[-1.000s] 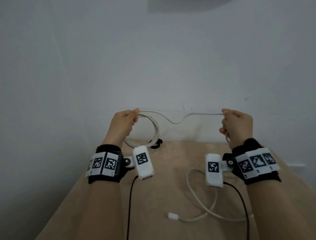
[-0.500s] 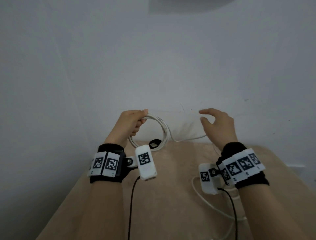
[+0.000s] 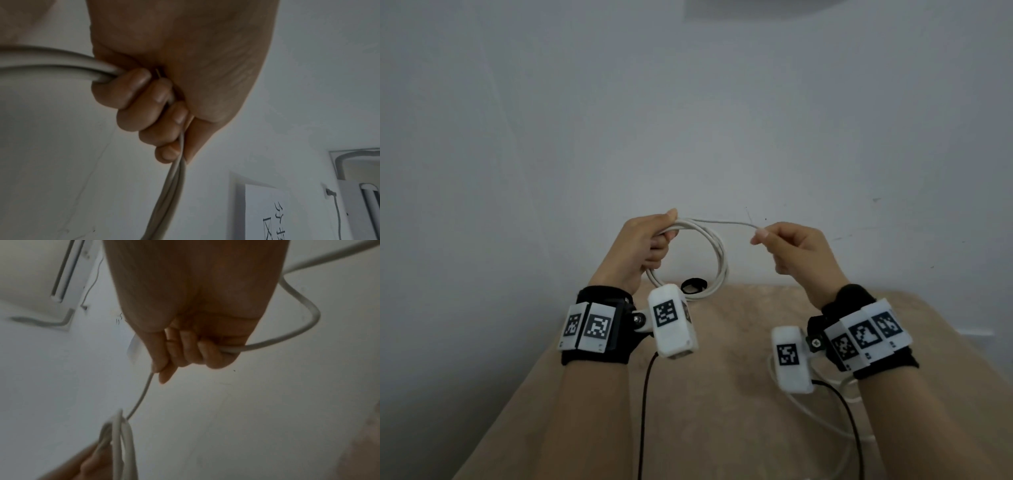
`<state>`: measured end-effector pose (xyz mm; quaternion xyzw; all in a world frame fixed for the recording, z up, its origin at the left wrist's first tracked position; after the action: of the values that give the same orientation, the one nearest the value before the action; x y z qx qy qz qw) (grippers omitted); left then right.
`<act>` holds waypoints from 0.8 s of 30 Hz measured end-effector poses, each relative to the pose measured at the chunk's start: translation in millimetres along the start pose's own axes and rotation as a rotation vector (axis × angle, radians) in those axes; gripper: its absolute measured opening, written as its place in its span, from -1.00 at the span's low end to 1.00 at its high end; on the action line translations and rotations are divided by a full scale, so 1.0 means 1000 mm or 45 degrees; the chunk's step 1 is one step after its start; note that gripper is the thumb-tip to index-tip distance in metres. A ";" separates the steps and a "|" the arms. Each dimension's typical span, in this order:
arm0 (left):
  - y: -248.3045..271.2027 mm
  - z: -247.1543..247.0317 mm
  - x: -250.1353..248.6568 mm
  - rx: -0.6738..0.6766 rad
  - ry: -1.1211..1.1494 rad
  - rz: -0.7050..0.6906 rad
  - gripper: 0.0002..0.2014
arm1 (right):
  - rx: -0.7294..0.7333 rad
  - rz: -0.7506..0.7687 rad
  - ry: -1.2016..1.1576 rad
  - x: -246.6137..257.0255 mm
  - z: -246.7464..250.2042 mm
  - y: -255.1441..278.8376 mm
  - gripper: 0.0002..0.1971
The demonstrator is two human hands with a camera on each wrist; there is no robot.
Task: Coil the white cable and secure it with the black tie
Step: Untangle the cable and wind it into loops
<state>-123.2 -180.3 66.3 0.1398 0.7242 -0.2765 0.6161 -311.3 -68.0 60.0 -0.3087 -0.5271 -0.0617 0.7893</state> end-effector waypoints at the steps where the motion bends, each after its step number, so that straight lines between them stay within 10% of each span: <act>1: 0.000 -0.001 0.000 -0.004 0.006 -0.003 -0.60 | -0.024 -0.017 -0.062 -0.002 0.003 -0.001 -0.78; 18: -0.008 -0.038 0.006 -0.045 0.544 0.012 -0.62 | -0.041 -0.097 -0.701 0.017 -0.021 0.010 -0.74; 24: -0.008 -0.050 0.012 -0.080 0.554 0.029 -0.62 | -0.218 -0.050 -0.499 0.014 -0.013 0.008 -0.75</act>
<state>-170.2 -159.9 61.0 0.1852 0.8467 -0.2103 0.4523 -291.6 -65.2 65.2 -0.3703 -0.6692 -0.0605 0.6413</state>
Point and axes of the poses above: each hand's wrist, its own y-axis away from the middle knuckle, its own z-axis out of the back of the hand, x = y × z, the point moved 10 cm from there along -y, towards the middle knuckle, and after that the axes turned 8 degrees about y, right-handed, at the moved point
